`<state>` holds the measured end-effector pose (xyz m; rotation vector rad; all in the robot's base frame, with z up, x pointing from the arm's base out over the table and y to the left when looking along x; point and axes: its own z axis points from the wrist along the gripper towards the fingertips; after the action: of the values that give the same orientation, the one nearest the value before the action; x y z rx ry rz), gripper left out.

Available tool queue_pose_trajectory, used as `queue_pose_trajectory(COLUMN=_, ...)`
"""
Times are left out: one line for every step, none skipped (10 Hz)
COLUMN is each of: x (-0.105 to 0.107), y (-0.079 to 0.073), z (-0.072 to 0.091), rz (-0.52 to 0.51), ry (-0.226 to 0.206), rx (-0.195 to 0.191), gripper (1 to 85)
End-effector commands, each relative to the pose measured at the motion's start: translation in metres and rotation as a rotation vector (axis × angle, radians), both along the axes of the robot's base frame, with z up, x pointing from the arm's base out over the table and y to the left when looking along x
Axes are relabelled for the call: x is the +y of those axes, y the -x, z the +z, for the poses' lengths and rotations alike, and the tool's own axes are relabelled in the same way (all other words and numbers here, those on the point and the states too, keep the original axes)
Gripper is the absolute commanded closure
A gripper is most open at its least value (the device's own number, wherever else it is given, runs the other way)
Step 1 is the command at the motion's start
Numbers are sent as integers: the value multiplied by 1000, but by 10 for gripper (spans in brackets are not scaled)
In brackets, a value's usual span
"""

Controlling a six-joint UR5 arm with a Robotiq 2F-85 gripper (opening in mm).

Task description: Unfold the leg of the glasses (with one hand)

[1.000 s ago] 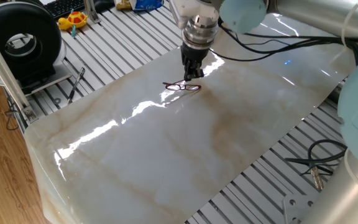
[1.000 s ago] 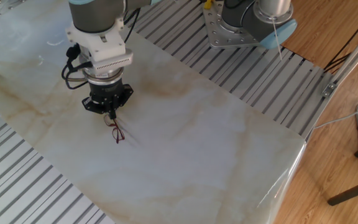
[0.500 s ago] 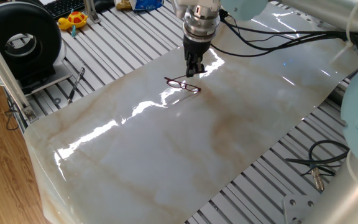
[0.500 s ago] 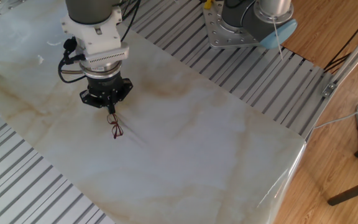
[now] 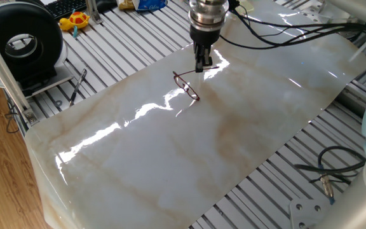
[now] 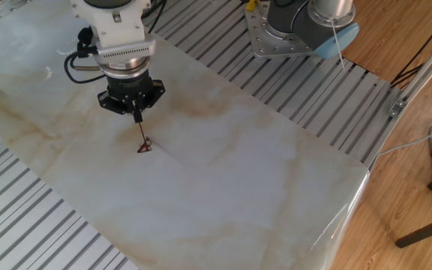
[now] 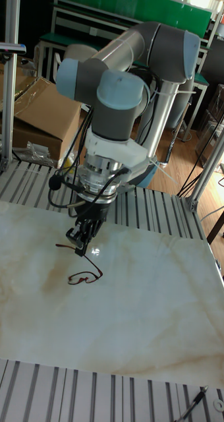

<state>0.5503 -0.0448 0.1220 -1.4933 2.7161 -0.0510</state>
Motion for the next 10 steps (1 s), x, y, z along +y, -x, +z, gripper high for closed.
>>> queue_pose_trajectory(x=0, y=-4, z=16, rz=-40, ry=13, rx=-15, gripper=843)
queue_pose_trajectory(x=1, y=-7, z=17, rz=-49, ry=9, rx=-27, gripper=843)
queue_pose_trajectory(x=5, y=-6, z=15, rz=-60, ry=-11, rx=-22, gripper=843)
queue_pose_trajectory(x=1, y=-3, z=12, rz=-67, ry=-14, rx=-8, gripper=843)
queue_pose_trajectory(x=-4, y=3, z=19, rz=-78, ry=-1, rx=3, gripper=843)
queue_pose_trajectory(x=-8, y=10, z=30, rz=-92, ry=24, rx=14, gripper=843)
queue_pose_trajectory(x=-7, y=15, z=42, rz=-109, ry=47, rx=29, gripper=843)
queue_pose_trajectory(x=-3, y=16, z=50, rz=-121, ry=56, rx=36, gripper=843)
queue_pose_trajectory(x=3, y=16, z=55, rz=-133, ry=57, rx=39, gripper=843)
queue_pose_trajectory(x=7, y=15, z=56, rz=-136, ry=55, rx=37, gripper=843)
